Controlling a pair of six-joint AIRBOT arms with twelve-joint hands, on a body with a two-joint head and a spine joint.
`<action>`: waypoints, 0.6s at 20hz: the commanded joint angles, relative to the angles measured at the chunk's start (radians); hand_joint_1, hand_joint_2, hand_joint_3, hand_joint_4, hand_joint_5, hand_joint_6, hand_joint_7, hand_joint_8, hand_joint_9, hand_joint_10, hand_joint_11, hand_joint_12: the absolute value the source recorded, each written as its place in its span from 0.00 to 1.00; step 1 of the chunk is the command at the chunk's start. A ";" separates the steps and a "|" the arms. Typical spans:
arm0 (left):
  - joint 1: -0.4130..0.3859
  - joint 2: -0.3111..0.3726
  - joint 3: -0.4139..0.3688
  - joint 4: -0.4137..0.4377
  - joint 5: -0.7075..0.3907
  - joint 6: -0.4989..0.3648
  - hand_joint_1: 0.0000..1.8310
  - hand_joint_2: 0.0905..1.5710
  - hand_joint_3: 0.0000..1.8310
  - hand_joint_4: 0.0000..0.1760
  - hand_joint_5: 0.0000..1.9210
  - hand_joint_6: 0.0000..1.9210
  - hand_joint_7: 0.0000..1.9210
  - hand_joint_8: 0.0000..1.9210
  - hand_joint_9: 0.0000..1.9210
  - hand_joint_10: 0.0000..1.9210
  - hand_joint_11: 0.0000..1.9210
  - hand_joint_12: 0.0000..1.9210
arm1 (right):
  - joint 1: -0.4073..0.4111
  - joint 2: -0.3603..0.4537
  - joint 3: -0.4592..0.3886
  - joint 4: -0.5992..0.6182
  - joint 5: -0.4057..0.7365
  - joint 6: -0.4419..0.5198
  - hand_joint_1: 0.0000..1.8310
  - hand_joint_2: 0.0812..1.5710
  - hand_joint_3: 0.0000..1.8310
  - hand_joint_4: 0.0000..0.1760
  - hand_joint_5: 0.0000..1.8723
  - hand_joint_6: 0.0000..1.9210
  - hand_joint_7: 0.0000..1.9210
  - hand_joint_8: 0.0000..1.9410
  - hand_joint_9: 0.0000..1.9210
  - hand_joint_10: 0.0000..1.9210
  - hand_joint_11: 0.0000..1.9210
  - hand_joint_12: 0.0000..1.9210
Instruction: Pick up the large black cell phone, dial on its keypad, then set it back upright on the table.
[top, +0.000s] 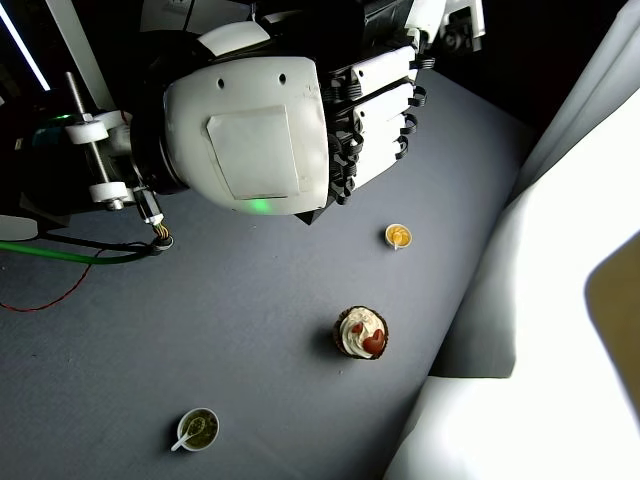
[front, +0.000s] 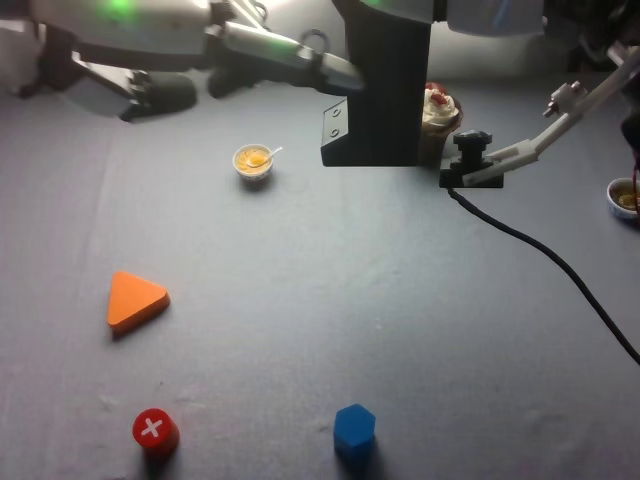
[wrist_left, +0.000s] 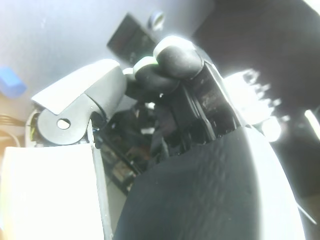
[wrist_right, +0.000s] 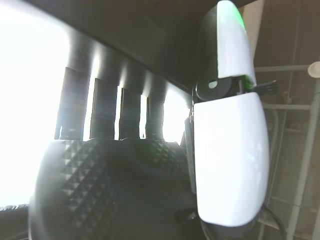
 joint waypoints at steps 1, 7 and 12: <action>-0.025 0.013 0.029 -0.082 0.034 0.020 0.81 0.56 0.41 0.64 0.00 0.00 0.33 0.88 0.34 1.00 0.32 1.00 | 0.003 0.012 -0.002 -0.014 0.143 0.030 0.75 0.72 0.00 0.00 0.49 0.45 0.44 0.65 0.44 0.72 0.43 0.72; -0.021 0.009 0.094 -0.065 -0.054 0.022 0.72 0.67 0.25 0.59 0.00 0.00 0.33 0.88 0.42 1.00 0.38 1.00 | 0.001 0.013 0.005 -0.014 0.143 0.030 0.75 0.72 0.00 0.00 0.51 0.42 0.44 0.65 0.44 0.74 0.42 0.75; -0.020 0.014 0.122 -0.056 -0.135 0.004 0.71 0.66 0.28 0.57 0.00 0.00 0.33 0.89 0.43 1.00 0.36 1.00 | -0.001 0.013 0.010 -0.014 0.143 0.030 0.75 0.72 0.00 0.00 0.50 0.44 0.45 0.64 0.43 0.74 0.42 0.74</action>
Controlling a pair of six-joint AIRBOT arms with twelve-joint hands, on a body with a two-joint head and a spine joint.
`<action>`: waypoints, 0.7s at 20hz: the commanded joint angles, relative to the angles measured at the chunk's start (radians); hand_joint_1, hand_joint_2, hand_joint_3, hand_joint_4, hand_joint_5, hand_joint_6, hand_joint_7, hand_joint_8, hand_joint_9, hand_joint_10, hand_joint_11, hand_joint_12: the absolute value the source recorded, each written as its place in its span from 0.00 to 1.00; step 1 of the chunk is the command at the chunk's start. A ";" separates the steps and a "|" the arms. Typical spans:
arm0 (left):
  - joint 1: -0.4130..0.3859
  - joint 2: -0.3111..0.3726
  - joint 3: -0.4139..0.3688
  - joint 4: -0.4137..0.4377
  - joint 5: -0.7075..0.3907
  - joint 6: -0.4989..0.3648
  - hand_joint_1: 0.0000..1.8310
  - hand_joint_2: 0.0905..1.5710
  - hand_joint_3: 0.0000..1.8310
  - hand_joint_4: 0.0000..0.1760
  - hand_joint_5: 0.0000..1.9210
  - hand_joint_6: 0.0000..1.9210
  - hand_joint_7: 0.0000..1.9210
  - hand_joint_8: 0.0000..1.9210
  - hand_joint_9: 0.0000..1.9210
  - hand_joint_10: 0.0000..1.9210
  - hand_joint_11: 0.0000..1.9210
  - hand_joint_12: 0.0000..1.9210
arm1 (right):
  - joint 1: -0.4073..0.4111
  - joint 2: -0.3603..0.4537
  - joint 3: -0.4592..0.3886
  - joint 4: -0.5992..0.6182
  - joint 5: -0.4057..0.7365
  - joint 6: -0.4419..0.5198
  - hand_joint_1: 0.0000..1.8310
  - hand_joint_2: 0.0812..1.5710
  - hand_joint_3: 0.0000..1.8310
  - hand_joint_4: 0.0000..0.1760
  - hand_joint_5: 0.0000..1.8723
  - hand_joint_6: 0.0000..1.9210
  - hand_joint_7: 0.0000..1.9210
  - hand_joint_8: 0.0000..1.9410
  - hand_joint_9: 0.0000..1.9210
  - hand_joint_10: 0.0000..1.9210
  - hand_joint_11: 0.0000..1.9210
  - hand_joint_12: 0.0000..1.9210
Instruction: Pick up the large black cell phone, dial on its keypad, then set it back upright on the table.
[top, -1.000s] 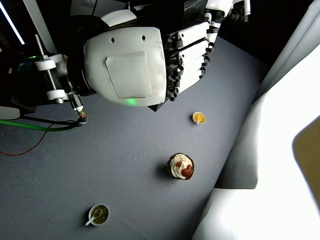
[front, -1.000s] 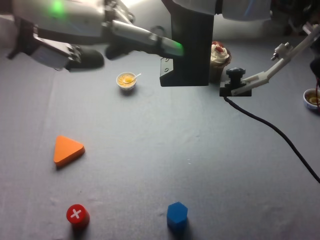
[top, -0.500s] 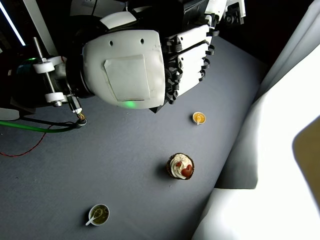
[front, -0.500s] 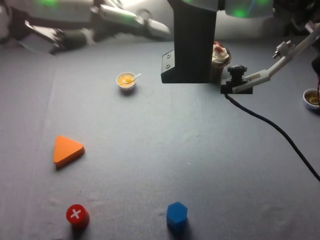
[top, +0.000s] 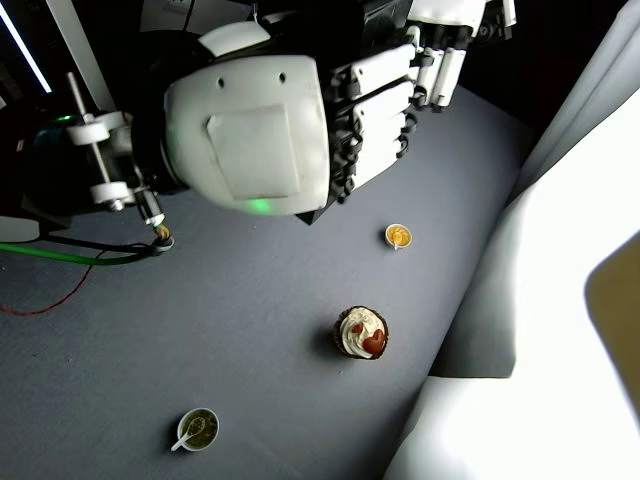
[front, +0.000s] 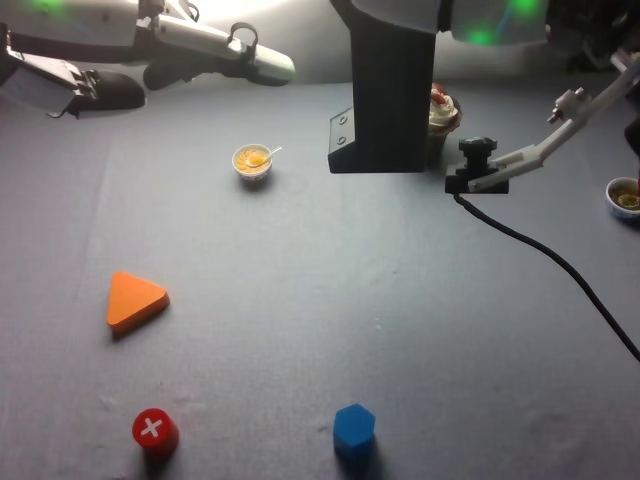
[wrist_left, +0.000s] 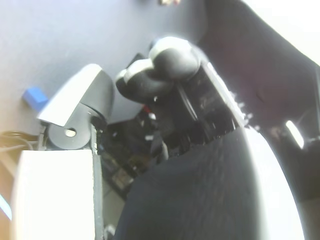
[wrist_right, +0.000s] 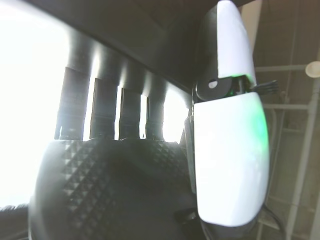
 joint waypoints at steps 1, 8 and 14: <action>-0.020 0.014 0.006 -0.081 -0.014 0.000 0.72 0.66 0.28 0.57 0.00 0.00 0.33 0.89 0.43 1.00 0.36 1.00 | 0.010 0.013 0.001 -0.006 0.142 0.022 0.74 0.72 0.00 0.00 0.49 0.45 0.44 0.65 0.42 0.74 0.41 0.75; -0.021 0.015 0.031 -0.137 -0.108 -0.027 0.71 0.70 0.21 0.61 0.00 0.00 0.32 0.88 0.40 1.00 0.38 1.00 | 0.002 0.013 0.004 -0.007 0.151 0.022 0.74 0.74 0.00 0.00 0.49 0.44 0.40 0.71 0.42 0.76 0.42 0.75; -0.023 0.015 0.041 -0.158 -0.145 -0.038 0.78 0.66 0.29 0.54 0.00 0.00 0.30 0.88 0.33 1.00 0.30 1.00 | -0.039 0.004 0.027 -0.004 0.181 0.022 0.74 0.73 0.00 0.00 0.52 0.40 0.41 0.70 0.41 0.80 0.39 0.79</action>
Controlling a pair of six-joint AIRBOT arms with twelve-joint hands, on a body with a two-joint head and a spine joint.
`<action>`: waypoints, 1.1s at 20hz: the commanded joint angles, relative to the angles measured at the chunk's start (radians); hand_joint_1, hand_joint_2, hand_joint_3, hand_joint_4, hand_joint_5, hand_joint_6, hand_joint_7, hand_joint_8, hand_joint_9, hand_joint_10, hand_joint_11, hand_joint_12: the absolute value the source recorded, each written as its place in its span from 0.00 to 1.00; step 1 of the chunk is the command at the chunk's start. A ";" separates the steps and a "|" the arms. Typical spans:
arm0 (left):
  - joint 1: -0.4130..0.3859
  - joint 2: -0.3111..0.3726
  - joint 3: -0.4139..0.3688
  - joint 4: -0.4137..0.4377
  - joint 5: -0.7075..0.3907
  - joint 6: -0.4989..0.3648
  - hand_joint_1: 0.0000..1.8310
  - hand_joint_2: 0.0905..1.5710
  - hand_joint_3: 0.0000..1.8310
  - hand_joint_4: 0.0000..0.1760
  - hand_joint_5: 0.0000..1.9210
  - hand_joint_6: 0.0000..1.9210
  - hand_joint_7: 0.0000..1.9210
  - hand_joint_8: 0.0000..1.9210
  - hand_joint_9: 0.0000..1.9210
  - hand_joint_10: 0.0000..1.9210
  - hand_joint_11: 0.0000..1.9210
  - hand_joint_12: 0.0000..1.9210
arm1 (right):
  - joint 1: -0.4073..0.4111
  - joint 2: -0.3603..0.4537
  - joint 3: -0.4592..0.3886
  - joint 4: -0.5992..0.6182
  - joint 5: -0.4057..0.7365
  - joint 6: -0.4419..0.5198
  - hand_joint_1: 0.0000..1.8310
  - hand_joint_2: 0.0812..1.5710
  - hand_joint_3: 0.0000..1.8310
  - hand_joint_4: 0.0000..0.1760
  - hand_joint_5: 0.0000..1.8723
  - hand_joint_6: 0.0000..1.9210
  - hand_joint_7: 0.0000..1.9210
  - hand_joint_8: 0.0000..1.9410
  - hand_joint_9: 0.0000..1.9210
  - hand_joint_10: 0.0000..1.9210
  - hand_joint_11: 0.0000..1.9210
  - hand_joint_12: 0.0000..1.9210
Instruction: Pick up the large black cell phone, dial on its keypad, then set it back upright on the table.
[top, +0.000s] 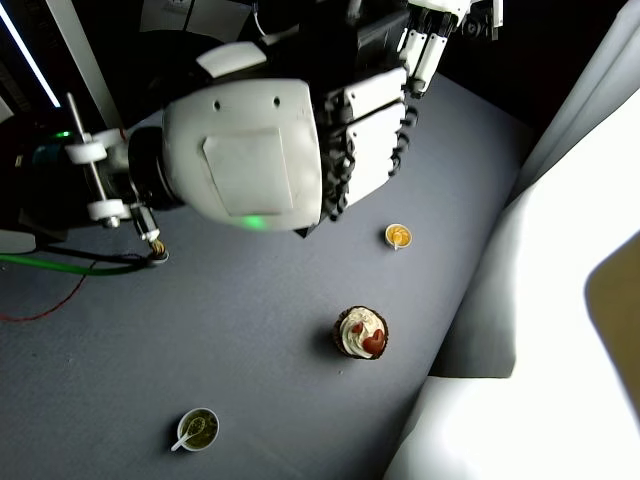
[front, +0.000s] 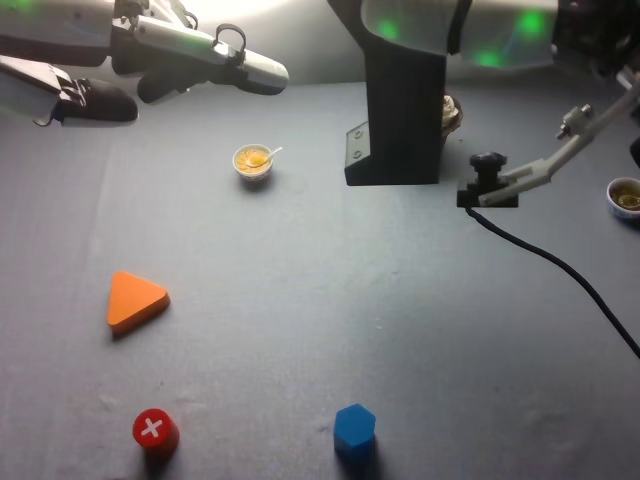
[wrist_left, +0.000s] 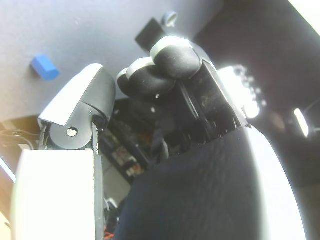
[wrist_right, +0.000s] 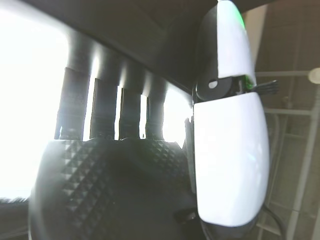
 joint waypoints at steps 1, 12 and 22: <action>-0.024 0.014 0.004 -0.098 -0.022 -0.001 0.80 0.62 0.34 0.52 0.00 0.00 0.31 0.88 0.32 1.00 0.32 1.00 | 0.003 0.008 0.006 0.002 0.165 0.021 0.74 0.74 0.00 0.00 0.50 0.42 0.40 0.71 0.40 0.78 0.40 0.77; -0.022 0.012 -0.012 -0.158 -0.165 0.014 0.72 0.66 0.27 0.53 0.01 0.00 0.34 0.88 0.43 1.00 0.29 1.00 | -0.125 -0.021 0.044 0.054 0.286 0.021 0.74 0.75 0.00 0.00 0.48 0.47 0.38 0.73 0.39 0.79 0.38 0.78; -0.020 0.012 -0.016 -0.114 -0.262 0.039 0.32 0.81 0.00 0.00 0.18 0.01 0.36 0.51 0.31 0.75 0.21 0.89 | -0.216 -0.044 0.059 0.083 0.407 0.025 0.74 0.74 0.00 0.00 0.49 0.45 0.39 0.72 0.39 0.78 0.39 0.77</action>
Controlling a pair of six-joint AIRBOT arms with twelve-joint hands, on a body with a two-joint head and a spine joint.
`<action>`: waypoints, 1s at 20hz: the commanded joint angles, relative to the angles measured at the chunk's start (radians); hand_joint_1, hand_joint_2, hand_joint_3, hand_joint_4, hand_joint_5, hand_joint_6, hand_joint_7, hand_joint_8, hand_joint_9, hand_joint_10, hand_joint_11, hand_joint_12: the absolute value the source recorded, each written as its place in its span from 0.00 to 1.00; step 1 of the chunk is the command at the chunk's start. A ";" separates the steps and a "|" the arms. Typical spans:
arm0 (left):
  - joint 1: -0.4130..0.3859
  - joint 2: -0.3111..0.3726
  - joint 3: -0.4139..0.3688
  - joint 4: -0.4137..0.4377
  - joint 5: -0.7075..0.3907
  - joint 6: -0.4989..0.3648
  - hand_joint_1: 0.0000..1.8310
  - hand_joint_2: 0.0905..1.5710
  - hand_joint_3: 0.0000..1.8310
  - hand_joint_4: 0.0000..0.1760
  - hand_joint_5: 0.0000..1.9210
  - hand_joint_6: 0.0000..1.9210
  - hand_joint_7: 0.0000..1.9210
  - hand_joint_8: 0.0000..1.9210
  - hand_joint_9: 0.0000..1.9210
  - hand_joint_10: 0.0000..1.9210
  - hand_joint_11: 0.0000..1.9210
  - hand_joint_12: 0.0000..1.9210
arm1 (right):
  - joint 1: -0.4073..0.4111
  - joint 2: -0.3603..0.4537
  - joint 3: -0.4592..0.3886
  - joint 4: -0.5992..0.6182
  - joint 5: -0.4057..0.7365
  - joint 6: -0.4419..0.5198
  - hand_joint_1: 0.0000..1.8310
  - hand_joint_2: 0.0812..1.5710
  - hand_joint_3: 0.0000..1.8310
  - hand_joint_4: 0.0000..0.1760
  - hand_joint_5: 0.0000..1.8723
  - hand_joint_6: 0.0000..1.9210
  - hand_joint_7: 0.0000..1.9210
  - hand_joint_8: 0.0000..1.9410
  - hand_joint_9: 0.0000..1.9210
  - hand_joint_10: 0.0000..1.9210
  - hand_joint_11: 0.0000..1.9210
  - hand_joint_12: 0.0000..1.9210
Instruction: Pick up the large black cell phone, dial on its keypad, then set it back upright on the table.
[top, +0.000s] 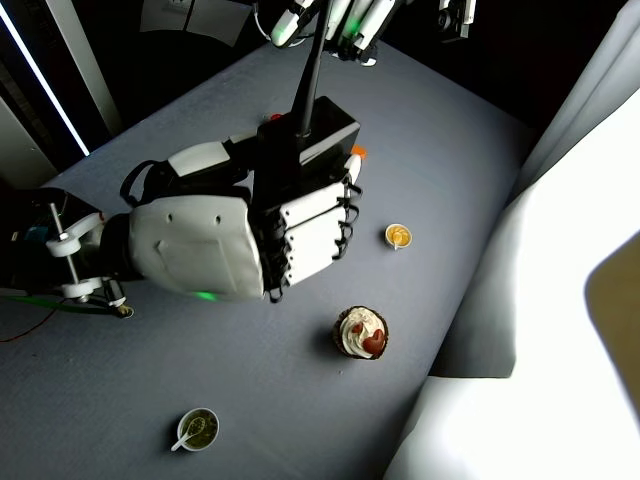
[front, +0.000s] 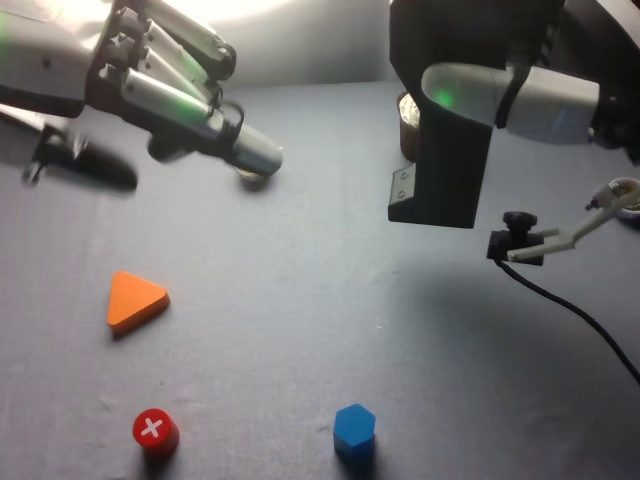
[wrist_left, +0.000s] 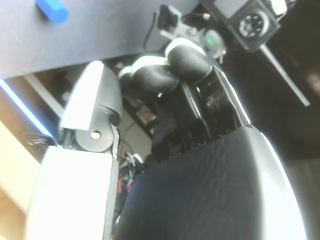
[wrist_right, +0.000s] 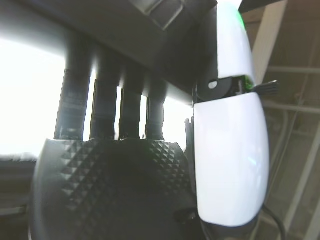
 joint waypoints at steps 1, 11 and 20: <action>-0.020 0.013 0.002 -0.100 -0.022 0.005 0.30 0.77 0.00 0.00 0.21 0.00 0.38 0.37 0.32 0.63 0.21 0.84 | 0.000 0.008 0.003 -0.012 0.157 0.025 0.74 0.74 0.00 0.00 0.49 0.46 0.39 0.71 0.40 0.77 0.39 0.76; -0.023 0.013 0.004 -0.088 -0.028 0.006 0.00 0.76 0.00 0.17 0.21 0.00 0.20 0.00 0.19 0.00 0.00 0.40 | -0.083 -0.003 0.021 -0.001 0.222 0.039 0.74 0.72 0.00 0.00 0.48 0.51 0.43 0.63 0.45 0.69 0.42 0.70; -0.028 0.013 0.007 -0.079 -0.030 0.013 0.00 0.73 0.00 0.00 0.16 0.00 0.17 0.00 0.15 0.00 0.00 0.29 | -0.149 -0.018 0.030 0.019 0.275 0.052 0.75 0.72 0.00 0.00 0.53 0.39 0.44 0.66 0.42 0.75 0.38 0.78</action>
